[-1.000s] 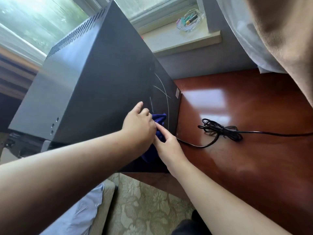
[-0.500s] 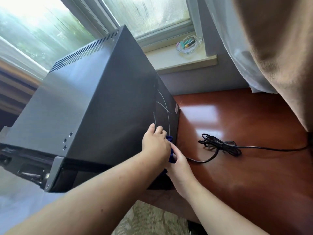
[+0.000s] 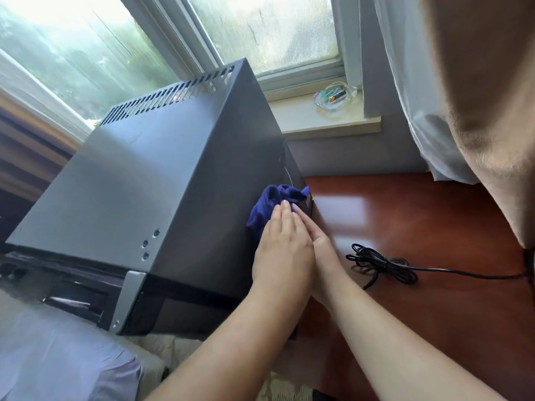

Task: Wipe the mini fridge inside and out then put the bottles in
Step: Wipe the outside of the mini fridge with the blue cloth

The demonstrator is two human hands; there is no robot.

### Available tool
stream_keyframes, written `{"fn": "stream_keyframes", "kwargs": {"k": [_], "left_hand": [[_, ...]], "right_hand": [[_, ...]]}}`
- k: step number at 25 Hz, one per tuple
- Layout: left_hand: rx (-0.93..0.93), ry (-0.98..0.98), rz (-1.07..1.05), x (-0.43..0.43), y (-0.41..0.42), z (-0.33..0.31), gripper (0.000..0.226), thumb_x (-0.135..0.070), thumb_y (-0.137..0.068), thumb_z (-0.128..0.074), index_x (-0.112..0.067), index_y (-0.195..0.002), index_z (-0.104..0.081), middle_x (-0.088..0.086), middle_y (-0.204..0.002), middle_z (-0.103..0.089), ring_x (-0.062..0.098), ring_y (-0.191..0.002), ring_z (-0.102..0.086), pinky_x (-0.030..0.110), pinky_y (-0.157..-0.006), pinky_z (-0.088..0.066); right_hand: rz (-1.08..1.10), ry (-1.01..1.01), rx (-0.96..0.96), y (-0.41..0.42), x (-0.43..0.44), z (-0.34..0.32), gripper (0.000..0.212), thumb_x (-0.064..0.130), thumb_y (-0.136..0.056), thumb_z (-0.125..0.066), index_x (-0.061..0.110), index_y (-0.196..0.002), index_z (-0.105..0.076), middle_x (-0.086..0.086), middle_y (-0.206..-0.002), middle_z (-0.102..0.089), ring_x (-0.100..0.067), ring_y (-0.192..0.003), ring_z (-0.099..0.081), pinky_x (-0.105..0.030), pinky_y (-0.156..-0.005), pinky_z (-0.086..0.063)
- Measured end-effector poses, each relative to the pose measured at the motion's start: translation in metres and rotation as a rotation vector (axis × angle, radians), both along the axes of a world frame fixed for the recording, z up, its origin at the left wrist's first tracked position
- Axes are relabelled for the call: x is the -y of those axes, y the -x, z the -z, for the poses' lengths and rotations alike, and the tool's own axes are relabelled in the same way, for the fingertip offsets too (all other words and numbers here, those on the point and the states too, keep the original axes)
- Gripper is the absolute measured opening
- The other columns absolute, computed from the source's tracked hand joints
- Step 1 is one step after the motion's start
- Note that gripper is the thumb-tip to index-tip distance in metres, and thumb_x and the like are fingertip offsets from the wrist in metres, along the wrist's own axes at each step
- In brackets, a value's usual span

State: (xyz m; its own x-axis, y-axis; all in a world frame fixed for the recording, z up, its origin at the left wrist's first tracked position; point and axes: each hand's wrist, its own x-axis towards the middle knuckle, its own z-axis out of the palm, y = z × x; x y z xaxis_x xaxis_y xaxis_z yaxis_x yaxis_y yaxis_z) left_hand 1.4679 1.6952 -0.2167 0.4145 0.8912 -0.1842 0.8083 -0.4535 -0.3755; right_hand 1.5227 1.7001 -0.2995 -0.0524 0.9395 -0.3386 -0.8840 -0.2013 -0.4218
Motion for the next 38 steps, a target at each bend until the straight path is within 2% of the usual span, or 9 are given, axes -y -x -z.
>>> {"fn": "stream_keyframes", "kwargs": {"k": [4, 10, 15, 19, 22, 25, 31, 34, 38], "left_hand": [[0.075, 0.11, -0.011, 0.021, 0.018, 0.041, 0.062, -0.01, -0.107, -0.024, 0.004, -0.161, 0.003, 0.019, -0.171, 0.008, 0.027, -0.16, 0.007, 0.036, -0.13, 0.0], [0.081, 0.316, -0.044, 0.053, 0.044, 0.103, 0.064, -0.011, -0.107, -0.025, 0.0, -0.161, 0.008, 0.016, -0.172, 0.006, 0.024, -0.16, 0.002, 0.035, -0.13, -0.006], [0.09, 0.379, -0.057, 0.069, 0.054, 0.123, 0.067, -0.009, -0.105, -0.029, 0.0, -0.162, 0.006, 0.017, -0.172, 0.004, 0.026, -0.159, -0.002, 0.035, -0.129, -0.01], [0.158, 0.356, -0.088, 0.075, 0.055, 0.125, 0.069, -0.002, -0.102, -0.03, -0.004, -0.163, 0.002, 0.015, -0.171, 0.01, 0.024, -0.16, 0.003, 0.034, -0.13, -0.004], [0.247, 0.292, -0.117, 0.07, 0.049, 0.119, 0.07, -0.003, -0.102, -0.03, -0.01, -0.164, 0.002, 0.01, -0.171, 0.017, 0.023, -0.159, 0.006, 0.033, -0.13, -0.002], [0.312, 0.282, -0.079, 0.061, 0.04, 0.111, 0.067, -0.01, -0.106, -0.034, -0.007, -0.164, 0.0, 0.014, -0.172, 0.009, 0.03, -0.159, 0.008, 0.041, -0.129, 0.003], [0.297, 0.144, -0.152, 0.017, 0.007, 0.081, 0.068, -0.006, -0.106, -0.025, -0.01, -0.163, 0.012, 0.016, -0.169, 0.02, 0.027, -0.158, 0.019, 0.035, -0.129, 0.005], [0.407, -0.002, -0.147, -0.009, -0.007, 0.056, 0.075, -0.005, -0.102, -0.036, -0.01, -0.164, 0.005, 0.016, -0.171, 0.016, 0.026, -0.159, 0.015, 0.032, -0.128, 0.004], [0.584, -0.16, -0.155, -0.038, -0.02, 0.023, 0.078, 0.001, -0.094, -0.041, -0.01, -0.165, -0.01, 0.012, -0.172, 0.006, 0.024, -0.16, 0.007, 0.021, -0.121, 0.012]], "right_hand": [[-0.032, 0.072, 0.15, 0.014, 0.025, 0.047, 0.056, -0.006, -0.093, -0.057, 0.024, -0.14, -0.058, 0.006, -0.123, -0.073, -0.012, -0.109, -0.072, -0.018, -0.078, -0.057], [-0.067, 0.292, 0.159, 0.043, 0.069, 0.109, 0.063, -0.007, -0.093, -0.058, 0.029, -0.145, -0.054, 0.008, -0.112, -0.077, -0.013, -0.103, -0.074, -0.016, -0.072, -0.057], [-0.086, 0.393, 0.098, 0.052, 0.09, 0.125, 0.061, -0.004, -0.095, -0.059, 0.042, -0.135, -0.059, 0.0, -0.12, -0.075, -0.018, -0.106, -0.074, -0.021, -0.072, -0.058], [-0.054, 0.404, -0.082, 0.051, 0.09, 0.125, 0.057, -0.005, -0.093, -0.06, 0.034, -0.134, -0.059, -0.008, -0.115, -0.076, -0.023, -0.102, -0.075, -0.027, -0.071, -0.06], [-0.018, 0.344, -0.095, 0.045, 0.081, 0.116, 0.053, 0.005, -0.087, -0.067, 0.027, -0.135, -0.061, -0.006, -0.115, -0.077, -0.022, -0.101, -0.075, -0.027, -0.073, -0.06], [-0.005, 0.279, -0.036, 0.036, 0.067, 0.104, 0.057, 0.017, -0.078, -0.072, 0.024, -0.134, -0.063, -0.004, -0.12, -0.075, -0.022, -0.106, -0.074, -0.027, -0.076, -0.06], [-0.025, 0.112, 0.087, -0.001, 0.005, 0.068, 0.049, -0.006, -0.095, -0.057, 0.03, -0.127, -0.064, -0.002, -0.113, -0.077, -0.016, -0.098, -0.075, -0.024, -0.076, -0.059], [-0.013, -0.034, 0.212, -0.019, -0.035, 0.038, 0.053, -0.009, -0.093, -0.059, 0.033, -0.123, -0.066, -0.001, -0.112, -0.077, -0.014, -0.098, -0.074, -0.023, -0.081, -0.058], [0.007, -0.238, 0.301, -0.036, -0.081, -0.001, 0.052, -0.005, -0.092, -0.063, 0.035, -0.125, -0.067, -0.004, -0.12, -0.075, -0.018, -0.11, -0.071, -0.033, -0.099, -0.055]]}}
